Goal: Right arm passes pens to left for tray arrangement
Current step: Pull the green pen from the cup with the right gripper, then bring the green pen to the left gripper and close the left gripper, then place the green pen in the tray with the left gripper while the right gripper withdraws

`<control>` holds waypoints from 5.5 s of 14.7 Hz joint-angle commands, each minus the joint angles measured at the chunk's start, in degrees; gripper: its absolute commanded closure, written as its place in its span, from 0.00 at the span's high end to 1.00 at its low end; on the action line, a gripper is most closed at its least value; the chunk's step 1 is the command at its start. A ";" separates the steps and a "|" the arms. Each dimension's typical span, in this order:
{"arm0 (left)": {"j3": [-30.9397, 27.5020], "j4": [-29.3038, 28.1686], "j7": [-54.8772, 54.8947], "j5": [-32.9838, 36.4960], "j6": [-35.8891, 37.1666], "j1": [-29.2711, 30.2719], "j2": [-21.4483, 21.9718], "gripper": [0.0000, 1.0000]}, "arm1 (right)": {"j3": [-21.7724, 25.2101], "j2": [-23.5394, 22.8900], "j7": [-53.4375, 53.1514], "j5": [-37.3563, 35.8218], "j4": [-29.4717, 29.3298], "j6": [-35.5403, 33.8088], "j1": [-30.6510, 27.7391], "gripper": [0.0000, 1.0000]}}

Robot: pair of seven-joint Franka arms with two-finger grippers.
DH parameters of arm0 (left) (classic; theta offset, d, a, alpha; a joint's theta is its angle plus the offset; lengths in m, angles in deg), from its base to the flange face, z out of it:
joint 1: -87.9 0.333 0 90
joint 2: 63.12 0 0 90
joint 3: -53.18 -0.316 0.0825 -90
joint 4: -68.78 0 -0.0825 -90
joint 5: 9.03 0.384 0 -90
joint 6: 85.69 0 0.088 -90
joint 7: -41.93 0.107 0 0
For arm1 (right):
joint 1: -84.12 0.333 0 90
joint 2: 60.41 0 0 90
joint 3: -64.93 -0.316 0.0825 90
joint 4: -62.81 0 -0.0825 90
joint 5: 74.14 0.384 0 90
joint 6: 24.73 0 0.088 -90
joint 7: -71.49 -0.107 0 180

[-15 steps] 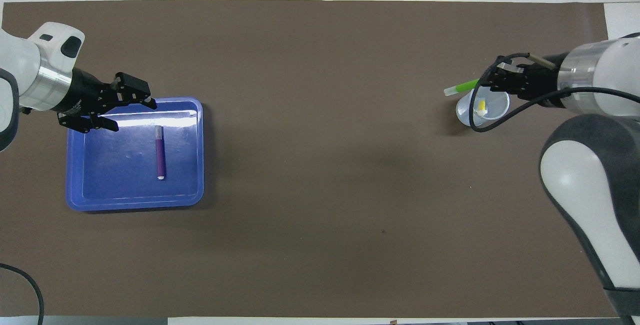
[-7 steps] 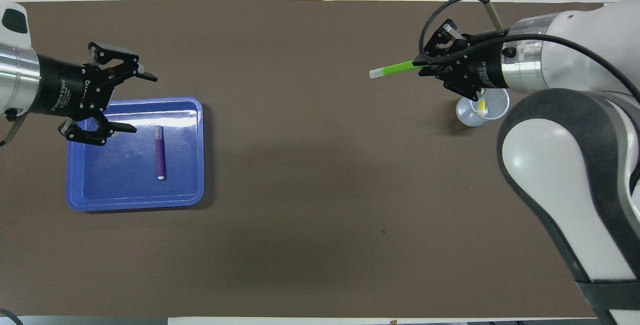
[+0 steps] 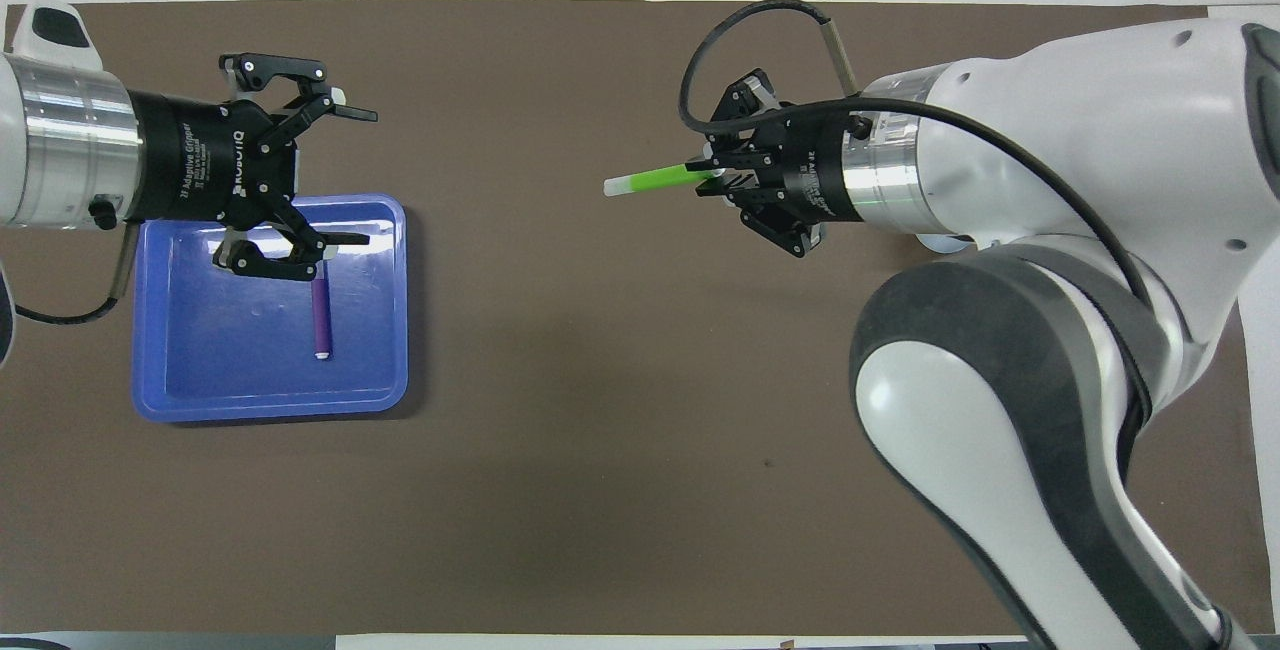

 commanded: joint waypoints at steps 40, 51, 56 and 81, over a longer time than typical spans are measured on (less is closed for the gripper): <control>-0.05 -21.88 -15.98 -9.87 -28.90 -15.49 8.28 0.28 | -8.41 -0.95 -9.16 -0.37 -1.70 0.49 0.12 0.00; -0.05 -21.36 -13.87 -9.87 -28.90 -14.79 8.19 0.00 | -8.33 -1.04 -8.89 -1.16 -1.52 0.40 0.12 0.00; -0.14 -21.35 -13.87 -9.87 -28.99 -14.61 8.19 0.00 | -8.33 -1.04 -8.46 -1.25 -1.43 0.58 0.04 0.00; -0.58 -20.56 61.23 16.20 -0.51 15.26 4.69 0.00 | 15.23 0.47 45.60 -36.21 19.66 3.47 -1.28 0.77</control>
